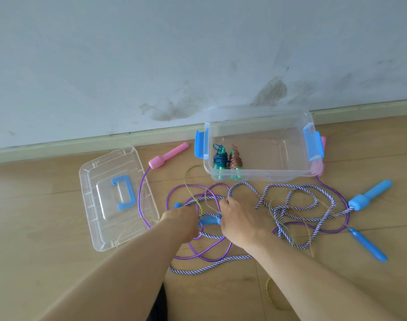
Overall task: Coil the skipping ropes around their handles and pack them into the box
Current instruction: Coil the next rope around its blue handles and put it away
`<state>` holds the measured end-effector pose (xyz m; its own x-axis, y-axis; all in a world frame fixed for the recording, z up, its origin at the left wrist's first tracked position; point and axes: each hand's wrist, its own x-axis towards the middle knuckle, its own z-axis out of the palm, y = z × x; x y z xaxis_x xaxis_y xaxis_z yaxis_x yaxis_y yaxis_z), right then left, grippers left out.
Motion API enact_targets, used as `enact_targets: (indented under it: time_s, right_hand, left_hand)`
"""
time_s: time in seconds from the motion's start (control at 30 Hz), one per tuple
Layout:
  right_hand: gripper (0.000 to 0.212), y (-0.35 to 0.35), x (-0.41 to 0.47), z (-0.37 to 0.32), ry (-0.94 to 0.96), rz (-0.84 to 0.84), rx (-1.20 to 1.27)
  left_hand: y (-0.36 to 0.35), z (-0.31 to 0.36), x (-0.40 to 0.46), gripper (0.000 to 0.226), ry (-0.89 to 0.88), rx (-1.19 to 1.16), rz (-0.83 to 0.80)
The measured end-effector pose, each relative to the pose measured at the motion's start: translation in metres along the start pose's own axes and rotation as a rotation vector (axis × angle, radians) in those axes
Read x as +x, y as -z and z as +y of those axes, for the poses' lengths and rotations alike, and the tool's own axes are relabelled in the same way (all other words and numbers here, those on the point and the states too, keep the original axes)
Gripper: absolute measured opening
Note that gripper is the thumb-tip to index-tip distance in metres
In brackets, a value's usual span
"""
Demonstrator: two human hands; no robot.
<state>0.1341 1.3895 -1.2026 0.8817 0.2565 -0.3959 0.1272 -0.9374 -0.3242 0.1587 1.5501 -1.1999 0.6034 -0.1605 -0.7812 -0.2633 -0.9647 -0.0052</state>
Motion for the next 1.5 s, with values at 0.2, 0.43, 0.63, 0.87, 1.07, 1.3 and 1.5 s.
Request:
enact_targets:
  time_s: [0.2,0.43,0.63,0.87,1.07,1.3,1.5]
  right_hand:
    - [0.008,0.043,0.004,-0.013,-0.195,-0.122,0.52]
    - [0.007,0.118,-0.03,-0.034,-0.236,-0.38,0.708]
    - [0.007,0.199,-0.071,-0.067,-0.168,-0.377,0.831]
    - [0.01,0.284,-0.137,-0.102,-0.044,-0.391,0.768]
    - [0.019,0.289,-0.193,-0.098,-0.105,-0.402,0.579]
    - [0.08,0.262,-0.179,-0.115,0.063,-0.165,0.678]
    - [0.019,0.261,-0.162,-0.116,0.066,-0.009,0.728]
  left_hand:
    - [0.0,0.003,0.0,0.029,0.036,-0.161,-0.025]
    - [0.011,0.009,-0.034,0.032,-0.013,-0.353,-0.1]
    - [0.054,0.006,-0.09,0.08,-0.085,-0.743,0.097]
    - [0.138,-0.007,-0.178,0.071,0.107,-0.777,0.629]
    - [0.179,-0.02,-0.252,0.043,-0.074,-0.931,0.733]
    - [0.217,0.053,-0.329,0.05,-0.596,-1.364,0.621]
    - [0.236,0.035,-0.345,0.046,-0.95,-1.97,0.172]
